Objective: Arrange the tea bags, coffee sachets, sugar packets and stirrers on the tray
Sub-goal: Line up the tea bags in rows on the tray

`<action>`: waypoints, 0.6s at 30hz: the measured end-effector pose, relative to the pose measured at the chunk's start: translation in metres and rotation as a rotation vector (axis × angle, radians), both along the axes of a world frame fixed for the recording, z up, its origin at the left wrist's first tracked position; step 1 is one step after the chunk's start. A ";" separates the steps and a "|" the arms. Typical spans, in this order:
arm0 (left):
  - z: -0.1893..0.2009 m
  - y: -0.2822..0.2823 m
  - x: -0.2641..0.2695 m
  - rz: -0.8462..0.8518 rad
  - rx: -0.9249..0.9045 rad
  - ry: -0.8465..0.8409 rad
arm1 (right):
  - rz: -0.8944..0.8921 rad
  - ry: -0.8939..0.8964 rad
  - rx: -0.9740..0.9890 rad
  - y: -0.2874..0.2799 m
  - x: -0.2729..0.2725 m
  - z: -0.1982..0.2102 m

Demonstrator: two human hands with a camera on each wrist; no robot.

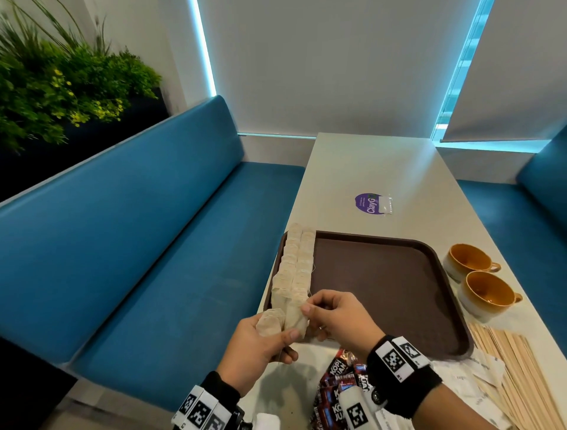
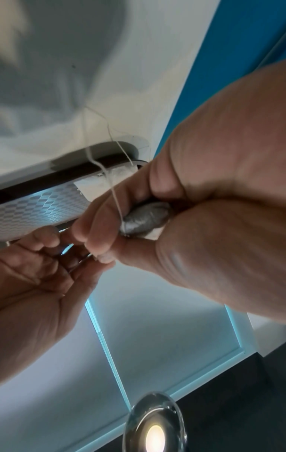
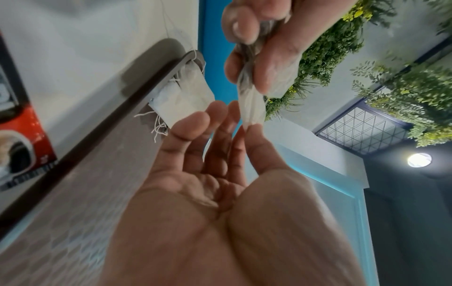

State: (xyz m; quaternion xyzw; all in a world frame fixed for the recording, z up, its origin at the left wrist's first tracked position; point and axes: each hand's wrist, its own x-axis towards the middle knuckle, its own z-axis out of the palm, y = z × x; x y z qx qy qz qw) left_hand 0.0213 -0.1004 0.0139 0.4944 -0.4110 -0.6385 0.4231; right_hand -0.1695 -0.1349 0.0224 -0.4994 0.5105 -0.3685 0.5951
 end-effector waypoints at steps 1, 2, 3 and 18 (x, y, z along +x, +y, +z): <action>-0.002 -0.001 0.001 0.003 0.002 -0.013 | -0.011 -0.004 -0.001 -0.001 0.000 -0.001; -0.004 -0.002 0.001 0.007 0.005 -0.029 | -0.035 -0.011 0.001 -0.002 0.001 -0.003; -0.006 -0.003 0.003 0.013 0.010 -0.049 | -0.071 -0.016 0.004 -0.004 0.000 -0.005; -0.015 -0.011 -0.001 -0.040 -0.135 -0.405 | -0.013 0.360 -0.074 -0.034 0.002 -0.048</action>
